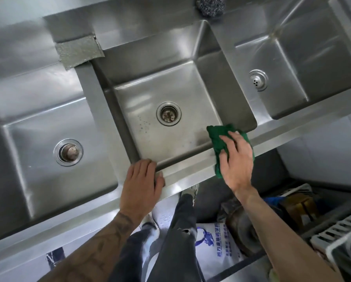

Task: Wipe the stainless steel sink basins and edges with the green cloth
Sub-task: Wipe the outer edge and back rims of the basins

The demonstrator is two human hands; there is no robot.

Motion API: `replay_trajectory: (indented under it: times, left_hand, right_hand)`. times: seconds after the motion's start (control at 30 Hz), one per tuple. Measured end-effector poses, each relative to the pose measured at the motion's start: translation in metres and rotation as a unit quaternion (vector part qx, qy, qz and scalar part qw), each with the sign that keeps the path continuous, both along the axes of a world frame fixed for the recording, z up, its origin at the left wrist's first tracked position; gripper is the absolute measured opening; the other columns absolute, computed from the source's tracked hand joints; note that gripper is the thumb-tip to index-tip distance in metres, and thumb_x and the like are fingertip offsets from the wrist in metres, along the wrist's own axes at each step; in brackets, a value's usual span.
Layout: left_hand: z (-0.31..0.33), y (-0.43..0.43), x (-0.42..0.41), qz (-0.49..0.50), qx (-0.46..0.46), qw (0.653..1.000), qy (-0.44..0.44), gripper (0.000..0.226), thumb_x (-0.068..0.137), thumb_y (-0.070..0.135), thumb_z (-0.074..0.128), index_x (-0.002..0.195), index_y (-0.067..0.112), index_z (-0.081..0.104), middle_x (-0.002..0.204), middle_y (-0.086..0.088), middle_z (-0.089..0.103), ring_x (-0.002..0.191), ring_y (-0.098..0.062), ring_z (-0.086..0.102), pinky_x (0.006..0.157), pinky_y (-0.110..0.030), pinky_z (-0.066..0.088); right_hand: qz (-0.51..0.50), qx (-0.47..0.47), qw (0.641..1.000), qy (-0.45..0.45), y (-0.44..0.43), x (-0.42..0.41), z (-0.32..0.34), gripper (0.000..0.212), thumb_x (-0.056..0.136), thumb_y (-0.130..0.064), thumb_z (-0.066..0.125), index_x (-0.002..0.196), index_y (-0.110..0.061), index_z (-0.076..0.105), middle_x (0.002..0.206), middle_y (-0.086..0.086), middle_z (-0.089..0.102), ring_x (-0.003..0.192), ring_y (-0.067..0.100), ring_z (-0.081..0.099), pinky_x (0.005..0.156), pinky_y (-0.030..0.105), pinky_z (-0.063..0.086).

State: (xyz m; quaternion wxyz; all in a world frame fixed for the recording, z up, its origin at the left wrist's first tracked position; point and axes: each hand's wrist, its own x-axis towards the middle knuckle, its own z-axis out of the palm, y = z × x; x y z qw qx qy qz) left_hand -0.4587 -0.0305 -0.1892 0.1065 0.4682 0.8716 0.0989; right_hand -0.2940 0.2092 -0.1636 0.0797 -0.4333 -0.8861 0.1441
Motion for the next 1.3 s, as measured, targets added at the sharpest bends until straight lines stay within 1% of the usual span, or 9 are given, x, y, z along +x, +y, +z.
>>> replay_trajectory:
  times: [0.1, 0.2, 0.33, 0.47, 0.6, 0.77, 0.97, 1.13, 1.3]
  left_hand:
    - [0.004, 0.001, 0.000, 0.003, 0.021, 1.000, 0.014, 0.032, 0.106, 0.028, 0.046, 0.117, 0.004, 0.065, 0.114, -0.015, 0.067, 0.107, -0.036, 0.061, 0.101, -0.048, 0.050]
    - [0.003, -0.001, -0.001, -0.012, 0.029, 0.999, 0.026, 0.032, 0.107, 0.026, 0.045, 0.117, 0.004, 0.064, 0.113, -0.015, 0.066, 0.107, -0.036, 0.060, 0.100, -0.048, 0.049]
    - [0.001, -0.002, -0.001, -0.011, 0.040, 0.999, 0.030, 0.033, 0.106, 0.026, 0.045, 0.118, 0.002, 0.064, 0.115, -0.016, 0.066, 0.108, -0.036, 0.060, 0.101, -0.048, 0.049]
    - [0.002, 0.000, -0.001, -0.002, 0.055, 0.998, 0.032, 0.031, 0.105, 0.025, 0.047, 0.117, 0.002, 0.065, 0.114, -0.016, 0.066, 0.108, -0.036, 0.060, 0.102, -0.048, 0.049]
    - [0.002, 0.000, 0.001, 0.004, 0.053, 0.998, 0.035, 0.030, 0.105, 0.025, 0.048, 0.116, 0.002, 0.064, 0.113, -0.015, 0.066, 0.106, -0.035, 0.060, 0.101, -0.047, 0.049]
    - [-0.001, -0.002, -0.001, -0.016, 0.045, 0.997, 0.053, 0.032, 0.104, 0.020, 0.038, 0.112, 0.003, 0.064, 0.107, -0.014, 0.064, 0.104, -0.034, 0.061, 0.101, -0.047, 0.049]
    - [-0.001, -0.004, 0.000, 0.010, 0.070, 0.997, 0.017, 0.025, 0.105, 0.021, 0.043, 0.110, 0.004, 0.060, 0.110, -0.014, 0.063, 0.103, -0.033, 0.058, 0.098, -0.047, 0.050]
    - [0.007, -0.021, -0.004, 0.063, 0.146, 0.987, -0.007, 0.018, 0.102, 0.016, 0.049, 0.109, 0.007, 0.062, 0.114, -0.012, 0.065, 0.107, -0.031, 0.058, 0.097, -0.044, 0.046]
    - [0.001, -0.092, -0.031, 0.188, 0.094, 0.978, 0.020, 0.026, 0.104, 0.022, 0.046, 0.115, 0.005, 0.061, 0.122, -0.017, 0.062, 0.111, -0.036, 0.055, 0.095, -0.046, 0.042]
  right_hand:
    - [0.000, -0.003, 1.000, 0.020, -0.062, -0.026, 0.000, 0.046, 0.096, -0.027, 0.048, 0.138, -0.016, 0.065, 0.150, 0.008, 0.056, 0.144, 0.028, 0.046, 0.117, 0.051, 0.039]
    - [0.077, -0.016, 0.997, 0.015, -0.116, -0.041, -0.003, 0.047, 0.102, -0.030, 0.044, 0.145, -0.019, 0.060, 0.155, 0.008, 0.053, 0.150, 0.026, 0.041, 0.122, 0.049, 0.035]
    - [0.176, 0.001, 0.984, 0.007, -0.091, -0.022, -0.011, 0.048, 0.099, -0.018, 0.052, 0.147, -0.017, 0.058, 0.157, 0.010, 0.051, 0.149, 0.027, 0.044, 0.122, 0.046, 0.035]
    - [0.098, 0.007, 0.995, 0.010, -0.040, -0.005, -0.008, 0.048, 0.098, -0.017, 0.048, 0.143, -0.012, 0.060, 0.154, 0.010, 0.053, 0.144, 0.028, 0.047, 0.118, 0.052, 0.039]
    - [0.034, 0.009, 0.999, 0.037, -0.068, -0.017, -0.009, 0.049, 0.097, -0.022, 0.045, 0.142, -0.014, 0.062, 0.154, 0.009, 0.054, 0.147, 0.030, 0.044, 0.118, 0.051, 0.037]
    - [0.097, -0.048, 0.991, 0.083, -0.160, -0.051, -0.020, 0.046, 0.101, -0.024, 0.046, 0.145, -0.019, 0.061, 0.157, 0.005, 0.052, 0.151, 0.023, 0.041, 0.123, 0.042, 0.030]
    - [0.134, -0.020, 0.989, 0.065, -0.125, -0.032, -0.025, 0.049, 0.097, -0.014, 0.049, 0.145, -0.012, 0.060, 0.155, 0.011, 0.052, 0.148, 0.028, 0.044, 0.118, 0.049, 0.038]
    - [0.007, -0.025, 0.995, 0.101, -0.152, -0.050, -0.022, 0.047, 0.100, -0.012, 0.044, 0.144, -0.010, 0.060, 0.155, 0.010, 0.053, 0.148, 0.029, 0.043, 0.119, 0.051, 0.035]
    - [0.029, -0.062, 0.992, 0.107, -0.259, -0.093, -0.021, 0.046, 0.106, -0.017, 0.043, 0.152, -0.015, 0.051, 0.162, 0.009, 0.044, 0.152, 0.028, 0.039, 0.119, 0.050, 0.036]
